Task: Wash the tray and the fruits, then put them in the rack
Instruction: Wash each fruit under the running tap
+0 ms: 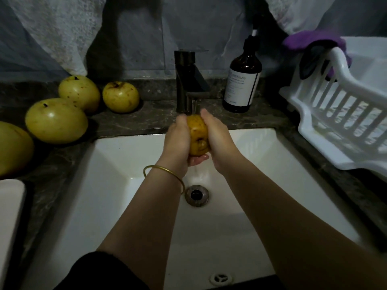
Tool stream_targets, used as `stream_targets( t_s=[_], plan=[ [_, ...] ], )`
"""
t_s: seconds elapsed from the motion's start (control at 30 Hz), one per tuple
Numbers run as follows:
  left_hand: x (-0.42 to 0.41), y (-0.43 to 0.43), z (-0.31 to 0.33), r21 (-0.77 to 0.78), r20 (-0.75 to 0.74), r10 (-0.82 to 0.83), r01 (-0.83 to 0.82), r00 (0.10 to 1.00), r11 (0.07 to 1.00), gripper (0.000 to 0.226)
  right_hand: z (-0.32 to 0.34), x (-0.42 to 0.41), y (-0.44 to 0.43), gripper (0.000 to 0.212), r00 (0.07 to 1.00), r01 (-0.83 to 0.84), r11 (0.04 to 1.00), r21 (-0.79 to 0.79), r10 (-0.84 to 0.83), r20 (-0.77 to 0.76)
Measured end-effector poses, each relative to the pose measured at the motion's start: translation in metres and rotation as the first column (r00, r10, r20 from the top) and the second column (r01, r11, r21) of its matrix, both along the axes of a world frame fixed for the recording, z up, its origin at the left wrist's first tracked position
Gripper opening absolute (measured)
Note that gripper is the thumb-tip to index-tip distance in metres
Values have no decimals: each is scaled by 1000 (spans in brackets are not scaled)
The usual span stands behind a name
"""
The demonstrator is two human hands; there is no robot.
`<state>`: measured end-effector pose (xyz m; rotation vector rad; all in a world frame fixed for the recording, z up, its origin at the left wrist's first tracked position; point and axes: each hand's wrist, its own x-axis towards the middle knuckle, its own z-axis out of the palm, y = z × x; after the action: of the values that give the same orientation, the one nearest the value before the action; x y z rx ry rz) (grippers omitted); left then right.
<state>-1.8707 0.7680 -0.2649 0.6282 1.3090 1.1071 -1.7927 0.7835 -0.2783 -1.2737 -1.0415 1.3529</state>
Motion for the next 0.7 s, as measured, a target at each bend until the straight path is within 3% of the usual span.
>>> stream_targets(
  t_s=[0.1,0.23,0.33,0.47,0.7],
  plan=[
    [-4,0,-2,-44,48,35,-33,998,998,43,2,1,-3,12,997,-48,994,94,42,63],
    [-15,1,-5,-126,169,58,-36,984,991,60,-1,-3,-10,39,965,-188,943,273,127,228],
    [-16,0,-3,-110,123,-15,28,992,994,78,-6,-5,-8,33,927,-127,922,365,-20,375],
    [-11,-5,-2,-25,110,-142,145,984,989,78,-8,0,-4,35,928,-43,953,300,-73,366],
    [-11,-5,0,35,70,-123,121,990,992,73,-8,-3,-3,49,977,13,987,162,-47,206]
  ],
)
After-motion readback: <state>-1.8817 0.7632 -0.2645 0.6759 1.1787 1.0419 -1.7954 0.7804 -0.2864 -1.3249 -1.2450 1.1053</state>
